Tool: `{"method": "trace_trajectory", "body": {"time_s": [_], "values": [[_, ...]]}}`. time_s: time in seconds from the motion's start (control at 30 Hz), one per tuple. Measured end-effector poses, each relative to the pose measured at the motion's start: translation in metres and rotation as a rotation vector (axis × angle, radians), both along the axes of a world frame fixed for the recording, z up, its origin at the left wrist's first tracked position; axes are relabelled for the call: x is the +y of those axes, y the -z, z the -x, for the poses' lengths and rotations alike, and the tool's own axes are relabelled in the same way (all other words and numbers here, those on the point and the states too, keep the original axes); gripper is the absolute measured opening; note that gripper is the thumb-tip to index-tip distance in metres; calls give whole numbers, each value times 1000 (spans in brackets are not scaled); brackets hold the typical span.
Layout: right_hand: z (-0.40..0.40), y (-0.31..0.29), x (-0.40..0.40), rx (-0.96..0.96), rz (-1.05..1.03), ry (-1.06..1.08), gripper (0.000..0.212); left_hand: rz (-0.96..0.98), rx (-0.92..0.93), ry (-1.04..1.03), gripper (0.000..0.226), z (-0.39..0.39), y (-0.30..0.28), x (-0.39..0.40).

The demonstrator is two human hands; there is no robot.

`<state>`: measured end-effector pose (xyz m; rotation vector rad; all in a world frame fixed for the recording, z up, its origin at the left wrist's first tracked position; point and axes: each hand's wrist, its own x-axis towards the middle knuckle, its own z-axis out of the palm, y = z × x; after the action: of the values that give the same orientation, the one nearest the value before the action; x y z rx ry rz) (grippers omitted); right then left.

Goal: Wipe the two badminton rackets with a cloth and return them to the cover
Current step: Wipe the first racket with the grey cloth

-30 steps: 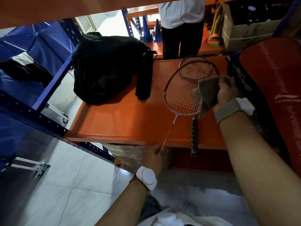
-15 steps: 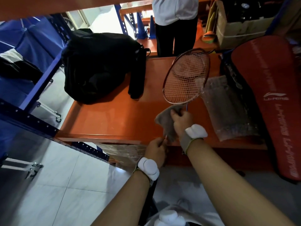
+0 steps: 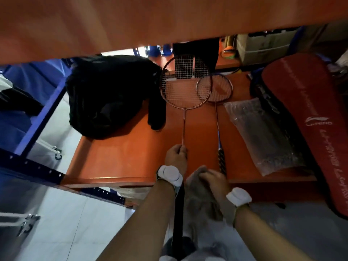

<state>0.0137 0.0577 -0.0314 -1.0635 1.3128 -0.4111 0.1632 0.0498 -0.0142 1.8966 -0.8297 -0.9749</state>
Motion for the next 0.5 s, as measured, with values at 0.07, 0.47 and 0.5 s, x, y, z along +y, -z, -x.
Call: {"method": "trace_trajectory", "body": {"time_s": [0.07,0.47,0.5], "values": [[-6,4,12,-39,-21,-93,12,1,12,28,24,-8,-3,-21],[-47,4,12,259,173,-326,22,0,243,82,44,-42,1,-72],[-49,4,11,225,192,-292,23,-26,263,91,45,-42,7,-66]]}}
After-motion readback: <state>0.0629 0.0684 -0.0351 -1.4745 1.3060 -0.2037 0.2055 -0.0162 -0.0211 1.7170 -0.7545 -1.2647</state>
